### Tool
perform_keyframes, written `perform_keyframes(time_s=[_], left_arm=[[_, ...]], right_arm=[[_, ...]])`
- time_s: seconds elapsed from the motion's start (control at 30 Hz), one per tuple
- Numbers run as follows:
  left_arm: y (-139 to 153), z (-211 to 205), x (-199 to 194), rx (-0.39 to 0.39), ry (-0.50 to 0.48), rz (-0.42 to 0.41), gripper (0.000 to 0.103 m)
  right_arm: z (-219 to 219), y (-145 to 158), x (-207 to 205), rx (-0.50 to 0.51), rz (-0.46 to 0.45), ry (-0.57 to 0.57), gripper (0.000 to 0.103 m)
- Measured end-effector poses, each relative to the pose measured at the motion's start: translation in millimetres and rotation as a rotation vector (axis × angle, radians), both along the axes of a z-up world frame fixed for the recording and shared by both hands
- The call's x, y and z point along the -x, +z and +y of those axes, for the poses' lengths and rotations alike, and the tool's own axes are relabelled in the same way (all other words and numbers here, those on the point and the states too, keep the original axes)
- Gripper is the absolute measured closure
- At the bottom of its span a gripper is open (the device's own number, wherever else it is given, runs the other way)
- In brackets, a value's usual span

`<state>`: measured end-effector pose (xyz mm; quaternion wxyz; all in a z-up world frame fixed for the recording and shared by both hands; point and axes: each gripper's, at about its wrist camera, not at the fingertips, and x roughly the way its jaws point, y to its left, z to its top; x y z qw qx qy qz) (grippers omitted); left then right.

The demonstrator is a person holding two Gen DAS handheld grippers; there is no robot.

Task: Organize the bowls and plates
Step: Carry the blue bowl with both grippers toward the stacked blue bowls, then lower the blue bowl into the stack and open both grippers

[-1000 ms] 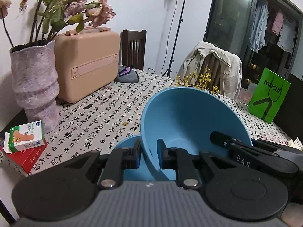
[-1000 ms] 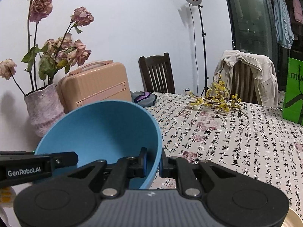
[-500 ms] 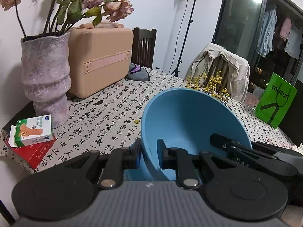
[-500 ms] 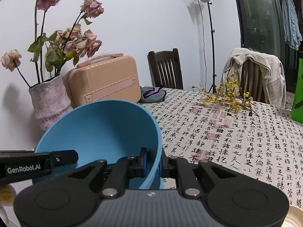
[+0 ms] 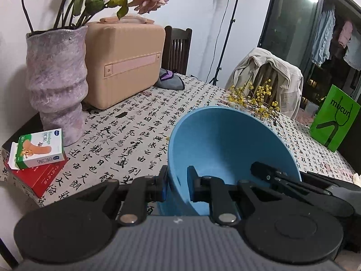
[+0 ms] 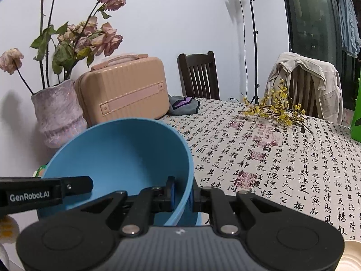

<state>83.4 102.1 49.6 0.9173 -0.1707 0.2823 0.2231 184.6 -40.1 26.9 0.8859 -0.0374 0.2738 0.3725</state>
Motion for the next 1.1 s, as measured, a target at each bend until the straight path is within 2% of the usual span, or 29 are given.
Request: perform_keyframes(time_s=[0.3,0.53,0.87,1.1], left_arm=[[-11.6,-3.0,-8.3,-0.007,-0.006,0.016,0.086],[-15.3,-10.8,-10.0,-0.081,0.003,0.03,0.086],[-19.2,-11.7,-13.0,-0.121,0.007,0.036,0.086],[-24.9,-10.7,-13.5,-0.153,0.016,0.027,0.085]], right_arm=[[-1.7,-12.6,-1.8,0.006,-0.018,-0.022,0.091],[2.0,-21.4,-1.0,0.03,-0.04,-0.03,0.091],[10.3,-29.4,4.9,0.076,-0.098,-0.03,0.088],[17.8,-41.1,3.1,0.108,-0.106,-0.044,0.088]])
